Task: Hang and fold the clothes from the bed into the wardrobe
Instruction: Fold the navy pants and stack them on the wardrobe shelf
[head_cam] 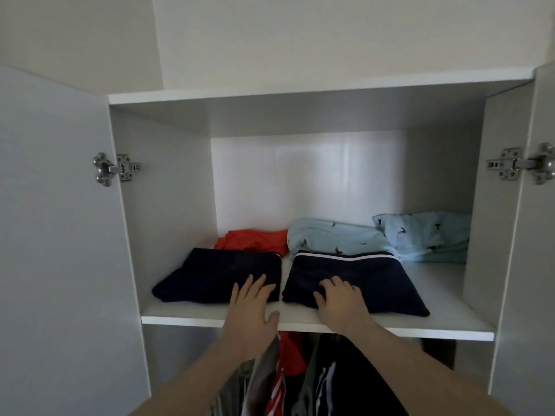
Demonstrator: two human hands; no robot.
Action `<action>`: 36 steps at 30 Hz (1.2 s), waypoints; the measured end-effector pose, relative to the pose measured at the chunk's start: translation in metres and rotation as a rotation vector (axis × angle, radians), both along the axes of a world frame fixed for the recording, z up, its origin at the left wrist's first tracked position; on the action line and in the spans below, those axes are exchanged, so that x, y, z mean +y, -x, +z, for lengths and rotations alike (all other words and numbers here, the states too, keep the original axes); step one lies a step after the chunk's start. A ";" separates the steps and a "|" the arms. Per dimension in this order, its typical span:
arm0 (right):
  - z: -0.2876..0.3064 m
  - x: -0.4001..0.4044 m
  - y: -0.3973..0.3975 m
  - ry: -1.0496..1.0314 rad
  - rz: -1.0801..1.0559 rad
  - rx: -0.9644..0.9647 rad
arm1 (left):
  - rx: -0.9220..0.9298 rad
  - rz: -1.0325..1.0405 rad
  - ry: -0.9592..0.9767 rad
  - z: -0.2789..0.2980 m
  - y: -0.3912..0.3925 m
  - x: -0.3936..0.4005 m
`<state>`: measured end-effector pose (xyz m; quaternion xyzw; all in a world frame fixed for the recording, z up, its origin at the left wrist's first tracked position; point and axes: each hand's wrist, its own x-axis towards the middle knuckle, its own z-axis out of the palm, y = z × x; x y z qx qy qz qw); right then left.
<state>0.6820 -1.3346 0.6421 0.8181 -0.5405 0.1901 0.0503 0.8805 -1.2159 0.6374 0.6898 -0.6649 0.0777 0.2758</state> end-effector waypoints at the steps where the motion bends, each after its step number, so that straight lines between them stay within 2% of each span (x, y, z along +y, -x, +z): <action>1: -0.004 0.013 0.002 -0.003 0.034 -0.021 | 0.009 -0.028 0.036 0.001 -0.001 0.023; 3: -0.011 0.047 0.003 -0.018 0.103 -0.108 | 0.080 -0.062 0.066 0.003 -0.006 0.074; 8: -0.022 0.173 -0.020 -0.100 0.298 -0.467 | 0.238 -0.032 0.144 -0.003 -0.023 0.200; 11: -0.029 0.259 -0.035 -0.195 0.400 -0.601 | 0.261 -0.003 0.196 -0.011 -0.034 0.271; 18: -0.057 0.409 -0.043 -0.345 0.456 -0.534 | 0.313 0.070 0.159 -0.050 -0.054 0.406; 21: -0.073 0.446 -0.040 -0.386 0.453 -0.524 | 0.305 0.071 0.235 -0.057 -0.068 0.452; 27: -0.077 0.479 -0.037 -0.398 0.463 -0.547 | 0.398 0.328 0.540 -0.043 -0.112 0.489; 29: -0.075 0.486 -0.033 -0.379 0.462 -0.539 | 0.442 0.403 0.458 -0.038 -0.125 0.485; 32: -0.069 0.493 -0.017 -0.352 0.447 -0.546 | 0.521 0.341 0.319 -0.036 -0.135 0.472; 36: -0.064 0.504 0.012 -0.329 0.384 -0.559 | 0.565 0.385 0.325 -0.037 -0.132 0.461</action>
